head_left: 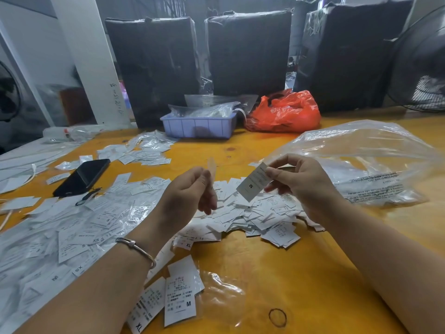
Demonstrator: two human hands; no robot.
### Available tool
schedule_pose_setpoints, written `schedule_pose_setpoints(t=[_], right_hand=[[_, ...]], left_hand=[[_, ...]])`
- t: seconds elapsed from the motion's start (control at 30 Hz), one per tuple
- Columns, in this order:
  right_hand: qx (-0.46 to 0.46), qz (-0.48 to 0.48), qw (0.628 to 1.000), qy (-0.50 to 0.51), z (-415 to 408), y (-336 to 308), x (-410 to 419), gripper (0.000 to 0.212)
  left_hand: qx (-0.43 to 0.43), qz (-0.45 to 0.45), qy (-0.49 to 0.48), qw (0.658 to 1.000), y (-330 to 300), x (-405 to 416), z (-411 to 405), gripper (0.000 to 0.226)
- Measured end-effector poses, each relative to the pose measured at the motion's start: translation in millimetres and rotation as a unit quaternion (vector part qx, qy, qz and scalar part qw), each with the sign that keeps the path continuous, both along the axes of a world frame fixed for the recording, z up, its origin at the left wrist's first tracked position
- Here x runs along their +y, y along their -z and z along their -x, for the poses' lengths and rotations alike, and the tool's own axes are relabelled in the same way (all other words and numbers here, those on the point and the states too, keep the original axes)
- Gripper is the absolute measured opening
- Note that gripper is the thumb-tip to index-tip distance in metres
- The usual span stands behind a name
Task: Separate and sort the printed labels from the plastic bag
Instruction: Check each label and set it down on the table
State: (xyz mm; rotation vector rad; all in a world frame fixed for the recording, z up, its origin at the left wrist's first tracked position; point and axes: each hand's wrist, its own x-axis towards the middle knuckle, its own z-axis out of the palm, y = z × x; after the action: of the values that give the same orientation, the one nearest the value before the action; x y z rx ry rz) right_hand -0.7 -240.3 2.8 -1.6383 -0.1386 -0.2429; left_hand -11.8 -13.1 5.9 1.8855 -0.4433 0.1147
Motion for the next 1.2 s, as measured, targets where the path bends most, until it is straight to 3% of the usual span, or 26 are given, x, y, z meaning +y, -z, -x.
schedule_pose_setpoints(t=[0.13,0.3,0.43,0.5,0.6,0.7,0.8,1.0,1.2], right_hand=[[-0.002,-0.04,0.999,-0.022,2.0,-2.3,-0.6,0.021],[-0.085,0.067,0.994,-0.022,9.6,-2.9,6.0,0.032],[-0.073,0.129,0.982,-0.118,19.5,-8.5,17.3,0.014],[-0.085,0.165,0.972,-0.142,24.6,-11.7,21.1,0.035],[-0.101,0.196,0.966,-0.133,26.4,-12.9,23.5,0.031],[-0.081,0.148,0.974,-0.15,24.9,-12.5,23.6,0.008],[-0.077,0.098,0.984,-0.13,22.9,-9.3,23.3,0.015],[-0.063,0.073,0.99,-0.102,19.9,-4.5,22.6,0.012],[-0.032,0.046,0.988,-0.142,18.9,-5.2,21.3,0.011]], left_hand=[[-0.008,-0.007,0.003,1.0,-2.9,-0.1,3.5,0.043],[0.003,-0.022,0.02,1.0,-5.2,-0.8,5.5,0.045],[0.034,-0.038,0.07,0.996,-4.6,-5.4,6.9,0.036],[0.044,-0.048,0.096,0.993,-5.1,-6.7,7.6,0.034],[0.056,-0.069,0.126,0.988,-6.2,-6.3,7.9,0.03],[0.057,-0.063,0.137,0.987,-5.6,-5.5,6.7,0.036],[0.031,-0.046,0.119,0.991,-3.7,-4.7,6.7,0.045],[-0.043,-0.006,0.064,0.997,-2.0,-4.2,5.4,0.017],[0.003,-0.002,0.045,0.999,-2.2,1.8,1.7,0.022]])
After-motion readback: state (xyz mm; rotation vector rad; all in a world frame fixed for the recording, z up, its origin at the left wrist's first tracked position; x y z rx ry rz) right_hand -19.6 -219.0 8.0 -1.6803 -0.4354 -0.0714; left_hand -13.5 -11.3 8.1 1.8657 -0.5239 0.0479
